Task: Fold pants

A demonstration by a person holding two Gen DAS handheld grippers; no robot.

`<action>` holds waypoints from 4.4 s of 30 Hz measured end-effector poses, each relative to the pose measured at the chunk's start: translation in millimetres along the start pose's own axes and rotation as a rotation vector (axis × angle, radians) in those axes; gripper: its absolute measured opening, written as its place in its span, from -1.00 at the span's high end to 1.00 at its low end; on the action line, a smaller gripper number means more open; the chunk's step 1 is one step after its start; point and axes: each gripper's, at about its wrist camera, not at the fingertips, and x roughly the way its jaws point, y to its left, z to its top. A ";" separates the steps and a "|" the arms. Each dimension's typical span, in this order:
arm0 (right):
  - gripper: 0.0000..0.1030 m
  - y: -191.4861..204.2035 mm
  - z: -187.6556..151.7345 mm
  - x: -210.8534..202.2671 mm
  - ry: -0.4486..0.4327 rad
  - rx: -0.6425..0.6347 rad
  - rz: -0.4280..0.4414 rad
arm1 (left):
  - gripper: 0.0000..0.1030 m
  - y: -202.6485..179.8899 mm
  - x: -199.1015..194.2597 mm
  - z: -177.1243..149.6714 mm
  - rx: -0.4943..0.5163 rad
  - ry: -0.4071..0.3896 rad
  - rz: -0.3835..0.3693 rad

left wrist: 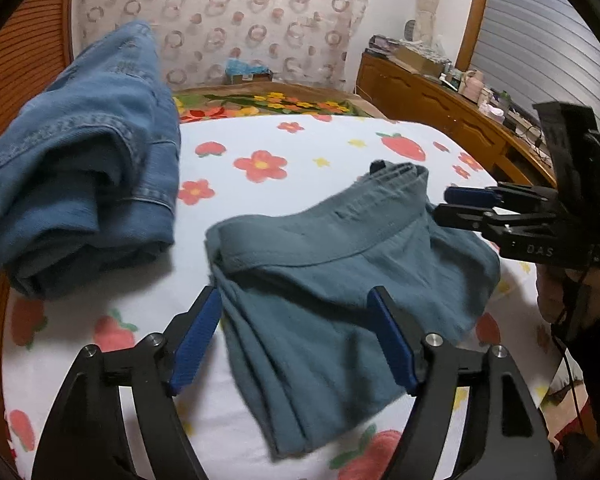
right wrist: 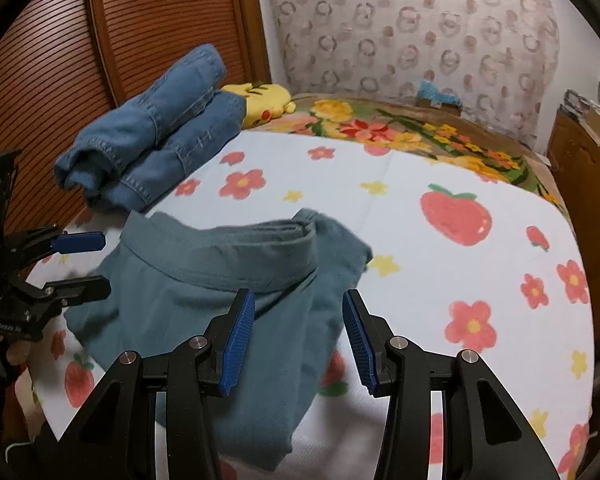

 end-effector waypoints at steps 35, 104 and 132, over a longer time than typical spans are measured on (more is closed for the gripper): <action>0.21 14.6 -24.8 -29.1 -0.005 -0.039 0.011 | -0.51 -1.0 -31.9 -37.7 0.012 -0.025 0.046; 0.84 28.6 -127.0 -144.4 -0.008 0.059 -0.013 | -0.50 -48.8 -77.7 -71.5 0.047 -0.057 -0.012; -0.10 7.5 -78.2 -70.5 -0.025 0.067 -0.111 | -0.54 -42.2 -5.4 -47.7 0.062 0.043 0.021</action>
